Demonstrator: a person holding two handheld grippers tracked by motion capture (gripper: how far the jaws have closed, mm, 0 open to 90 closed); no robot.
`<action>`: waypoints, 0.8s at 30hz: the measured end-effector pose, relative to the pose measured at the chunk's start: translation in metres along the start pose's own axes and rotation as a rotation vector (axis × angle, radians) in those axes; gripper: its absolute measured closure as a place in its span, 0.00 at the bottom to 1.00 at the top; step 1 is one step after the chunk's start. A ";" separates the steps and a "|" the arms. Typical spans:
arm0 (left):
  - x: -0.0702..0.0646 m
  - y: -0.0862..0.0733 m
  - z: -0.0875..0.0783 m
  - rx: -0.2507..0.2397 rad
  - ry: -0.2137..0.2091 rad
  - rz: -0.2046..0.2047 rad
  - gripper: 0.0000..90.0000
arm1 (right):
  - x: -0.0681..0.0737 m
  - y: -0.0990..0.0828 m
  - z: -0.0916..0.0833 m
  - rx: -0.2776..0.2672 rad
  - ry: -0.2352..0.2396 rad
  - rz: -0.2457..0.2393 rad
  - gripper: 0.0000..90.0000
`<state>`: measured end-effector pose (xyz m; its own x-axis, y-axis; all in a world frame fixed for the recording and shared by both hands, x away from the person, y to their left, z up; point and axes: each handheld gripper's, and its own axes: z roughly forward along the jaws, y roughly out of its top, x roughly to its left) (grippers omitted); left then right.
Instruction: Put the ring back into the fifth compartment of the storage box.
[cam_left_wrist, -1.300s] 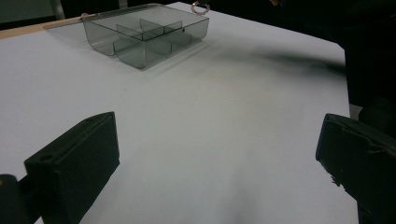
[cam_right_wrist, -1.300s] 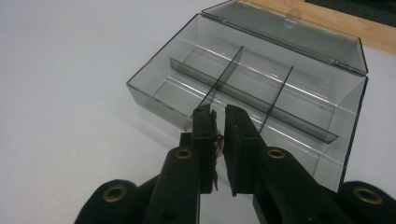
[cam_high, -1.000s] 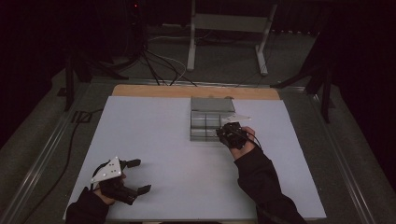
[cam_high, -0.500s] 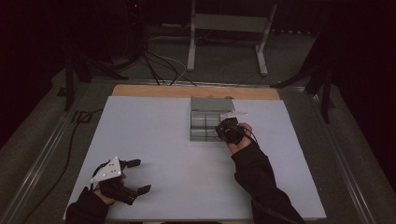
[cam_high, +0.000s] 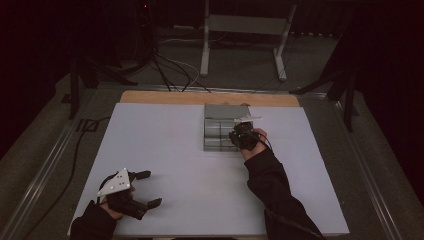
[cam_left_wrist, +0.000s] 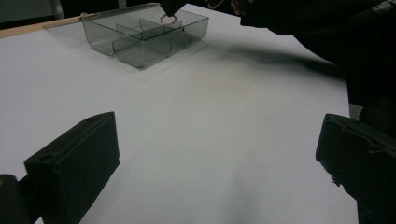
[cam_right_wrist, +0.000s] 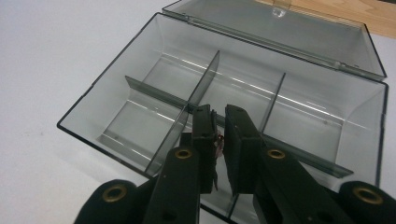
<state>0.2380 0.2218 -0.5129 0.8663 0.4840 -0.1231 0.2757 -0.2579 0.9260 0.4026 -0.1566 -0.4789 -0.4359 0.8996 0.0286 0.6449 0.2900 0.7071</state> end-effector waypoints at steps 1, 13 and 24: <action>0.000 0.000 0.000 0.000 0.001 -0.001 0.01 | 0.001 0.001 0.001 0.003 0.000 -0.004 0.92; 0.000 0.000 0.000 -0.001 0.000 0.000 0.01 | -0.001 0.001 0.010 0.012 0.028 -0.003 0.65; 0.000 0.000 0.001 0.002 0.000 0.000 0.01 | -0.002 0.003 -0.007 -0.058 0.086 -0.010 0.29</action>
<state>0.2381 0.2214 -0.5132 0.8662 0.4842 -0.1233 0.2770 -0.2598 0.9251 0.4009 -0.1597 -0.4720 -0.4959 0.8647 0.0802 0.6040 0.2771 0.7472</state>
